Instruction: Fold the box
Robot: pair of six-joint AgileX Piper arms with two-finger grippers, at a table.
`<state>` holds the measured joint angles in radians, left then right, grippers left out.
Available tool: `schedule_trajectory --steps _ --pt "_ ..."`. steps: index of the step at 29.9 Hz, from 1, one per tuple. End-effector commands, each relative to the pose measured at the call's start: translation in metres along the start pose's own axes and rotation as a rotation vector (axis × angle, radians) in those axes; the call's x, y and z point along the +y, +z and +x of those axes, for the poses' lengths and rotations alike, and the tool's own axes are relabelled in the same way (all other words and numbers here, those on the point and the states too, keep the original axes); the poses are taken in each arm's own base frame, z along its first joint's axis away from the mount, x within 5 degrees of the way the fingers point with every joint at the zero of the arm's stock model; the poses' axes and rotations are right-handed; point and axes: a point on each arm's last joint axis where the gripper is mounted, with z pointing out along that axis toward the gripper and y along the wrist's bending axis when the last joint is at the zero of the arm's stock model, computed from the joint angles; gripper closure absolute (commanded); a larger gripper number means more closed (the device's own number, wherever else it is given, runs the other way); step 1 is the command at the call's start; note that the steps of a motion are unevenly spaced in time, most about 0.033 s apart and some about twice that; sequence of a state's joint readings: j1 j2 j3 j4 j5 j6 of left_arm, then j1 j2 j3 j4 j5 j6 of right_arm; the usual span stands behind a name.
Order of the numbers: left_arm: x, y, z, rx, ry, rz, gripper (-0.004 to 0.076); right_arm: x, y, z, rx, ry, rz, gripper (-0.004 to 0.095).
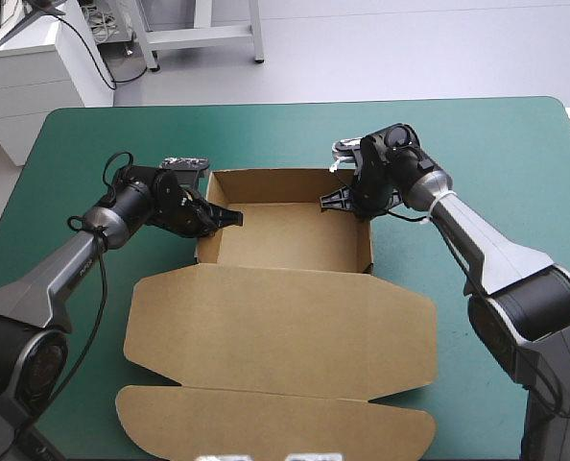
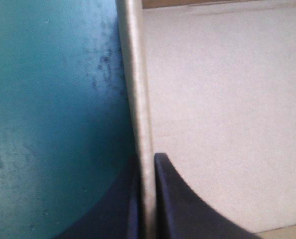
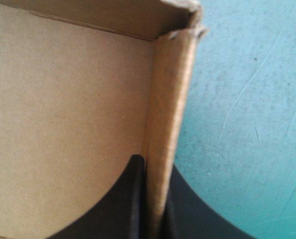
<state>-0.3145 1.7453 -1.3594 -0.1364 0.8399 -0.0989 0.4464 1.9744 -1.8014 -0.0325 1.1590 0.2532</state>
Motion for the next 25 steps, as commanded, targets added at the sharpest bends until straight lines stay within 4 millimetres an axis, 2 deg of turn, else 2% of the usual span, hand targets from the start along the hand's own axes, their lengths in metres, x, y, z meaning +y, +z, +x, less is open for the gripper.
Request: schedule_trajectory --steps 1,4,11,13,16,19,21,25 --pt "-0.011 -0.009 -0.002 -0.031 0.047 0.053 0.0732 0.019 -0.008 0.0 -0.008 -0.021 -0.123 0.0908" --pt "-0.011 -0.009 -0.003 -0.045 0.069 0.053 0.0732 0.02 0.001 0.0 0.012 -0.019 -0.116 0.0908" --pt "-0.011 -0.009 -0.006 -0.077 0.086 0.054 0.0732 0.02 0.005 0.002 0.041 -0.016 -0.113 0.0901" --pt "-0.011 -0.009 -0.005 -0.075 0.119 0.054 0.0731 0.019 0.005 0.005 0.069 -0.02 -0.101 0.0844" --pt "-0.012 -0.009 -0.004 -0.06 0.168 0.062 0.0716 0.014 0.005 0.009 0.113 -0.003 -0.051 0.0642" --pt "-0.017 -0.01 -0.004 -0.06 0.133 0.114 0.0655 0.014 0.004 0.008 0.106 0.025 -0.046 0.0497" --pt "-0.02 -0.01 -0.004 -0.064 0.139 0.144 0.0593 0.013 0.002 0.006 0.098 0.021 -0.042 0.0448" --pt "-0.021 -0.01 -0.004 -0.075 0.201 0.155 0.0398 0.01 0.0 0.005 0.08 0.037 0.0 0.0414"
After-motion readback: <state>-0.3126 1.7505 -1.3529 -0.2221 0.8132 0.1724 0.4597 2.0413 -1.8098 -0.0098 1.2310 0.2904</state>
